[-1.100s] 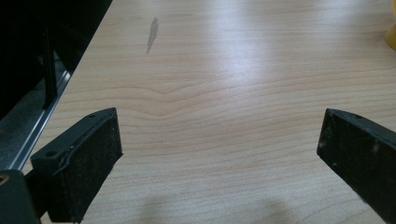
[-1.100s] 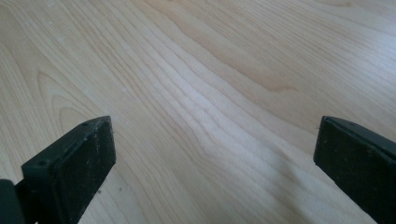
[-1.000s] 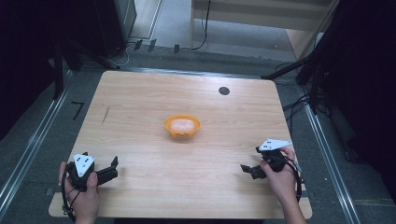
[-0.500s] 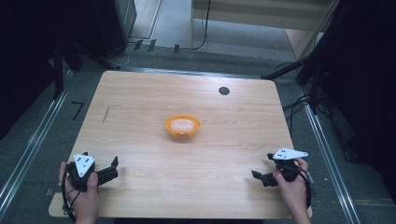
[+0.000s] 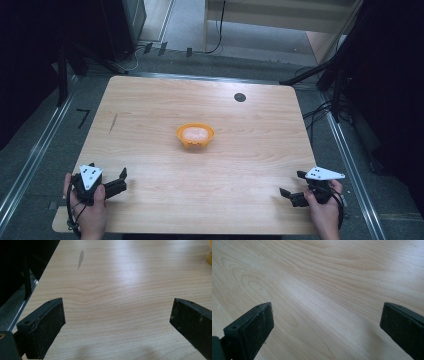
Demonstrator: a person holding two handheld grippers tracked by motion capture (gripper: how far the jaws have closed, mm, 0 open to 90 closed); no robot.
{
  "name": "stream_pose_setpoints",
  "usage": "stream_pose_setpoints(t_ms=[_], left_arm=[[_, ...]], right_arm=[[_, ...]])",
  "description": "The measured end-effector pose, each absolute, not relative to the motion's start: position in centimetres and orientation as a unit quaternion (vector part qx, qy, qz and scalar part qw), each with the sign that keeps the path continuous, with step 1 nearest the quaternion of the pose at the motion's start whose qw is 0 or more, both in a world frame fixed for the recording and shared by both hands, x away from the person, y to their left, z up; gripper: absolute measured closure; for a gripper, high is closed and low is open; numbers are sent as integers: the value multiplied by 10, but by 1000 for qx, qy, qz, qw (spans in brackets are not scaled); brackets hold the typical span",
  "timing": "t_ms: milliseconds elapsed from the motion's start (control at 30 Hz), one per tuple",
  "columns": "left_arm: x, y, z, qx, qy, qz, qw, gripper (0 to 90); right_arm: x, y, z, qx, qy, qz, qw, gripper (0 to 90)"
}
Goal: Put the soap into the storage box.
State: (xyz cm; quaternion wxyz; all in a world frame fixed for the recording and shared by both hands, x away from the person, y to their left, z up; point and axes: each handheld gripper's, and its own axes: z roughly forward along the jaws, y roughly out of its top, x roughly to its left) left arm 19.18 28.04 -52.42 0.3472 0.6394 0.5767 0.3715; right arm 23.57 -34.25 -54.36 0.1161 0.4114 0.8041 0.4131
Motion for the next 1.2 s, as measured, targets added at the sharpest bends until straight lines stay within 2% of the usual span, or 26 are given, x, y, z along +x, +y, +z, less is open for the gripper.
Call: stream_pose_setpoints(t_ms=[700, 1200], left_arm=[[190, 279, -524, 642, 572, 374, 348, 2], [190, 278, -525, 644, 570, 376, 345, 2]], right_arm=[[202, -389, -550, 440, 774, 435, 133, 0], [193, -399, -554, 444, 759, 458, 135, 0]])
